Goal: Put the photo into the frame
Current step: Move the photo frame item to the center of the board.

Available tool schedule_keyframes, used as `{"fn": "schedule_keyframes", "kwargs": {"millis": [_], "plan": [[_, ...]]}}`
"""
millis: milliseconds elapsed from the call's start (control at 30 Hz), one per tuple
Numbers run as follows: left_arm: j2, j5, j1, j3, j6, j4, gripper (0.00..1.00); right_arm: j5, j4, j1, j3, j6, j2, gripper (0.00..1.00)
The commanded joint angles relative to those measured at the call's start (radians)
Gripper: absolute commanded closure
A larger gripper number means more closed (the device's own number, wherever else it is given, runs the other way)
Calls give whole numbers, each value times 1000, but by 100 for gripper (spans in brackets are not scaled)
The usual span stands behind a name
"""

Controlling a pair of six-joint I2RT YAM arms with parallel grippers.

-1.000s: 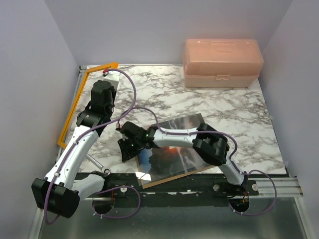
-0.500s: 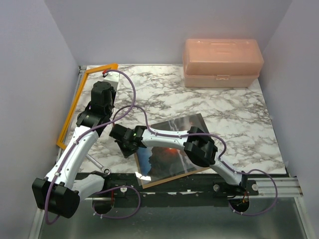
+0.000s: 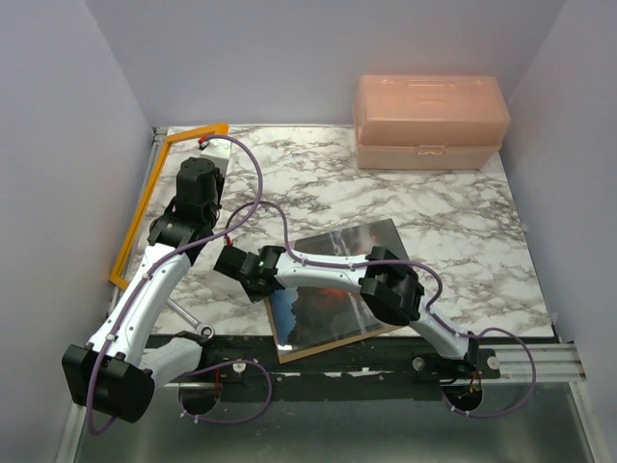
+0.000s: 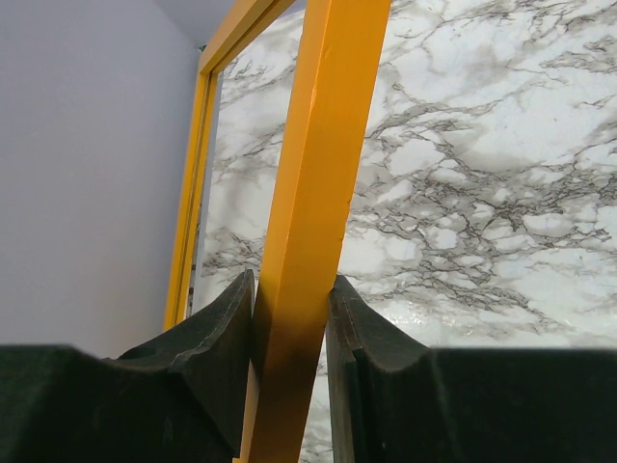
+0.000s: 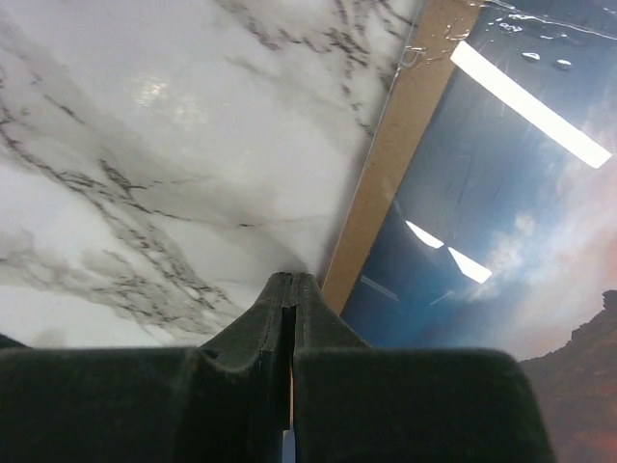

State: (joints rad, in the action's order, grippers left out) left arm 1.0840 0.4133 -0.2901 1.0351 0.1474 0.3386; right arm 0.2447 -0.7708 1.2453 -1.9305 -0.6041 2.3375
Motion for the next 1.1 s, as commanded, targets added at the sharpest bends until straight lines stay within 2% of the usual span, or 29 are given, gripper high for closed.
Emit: {"fn": "schedule_keyframes", "kwargs": {"millis": [0,300,700,933,1067], "plan": [[-15,-33,4,-12,-95,-33,100,187,-249,-33,94,37,65,99],[-12,-37,3,-12,-97,-31,100,286,-234,-109,272,41,4,99],[-12,-49,3,-14,-95,-31,100,338,-164,-297,493,74,-118,99],[-13,-35,3,1,-77,-25,100,303,-157,-331,460,99,-176,96],[5,12,2,72,-42,34,100,254,-157,-331,390,114,-247,91]]}}
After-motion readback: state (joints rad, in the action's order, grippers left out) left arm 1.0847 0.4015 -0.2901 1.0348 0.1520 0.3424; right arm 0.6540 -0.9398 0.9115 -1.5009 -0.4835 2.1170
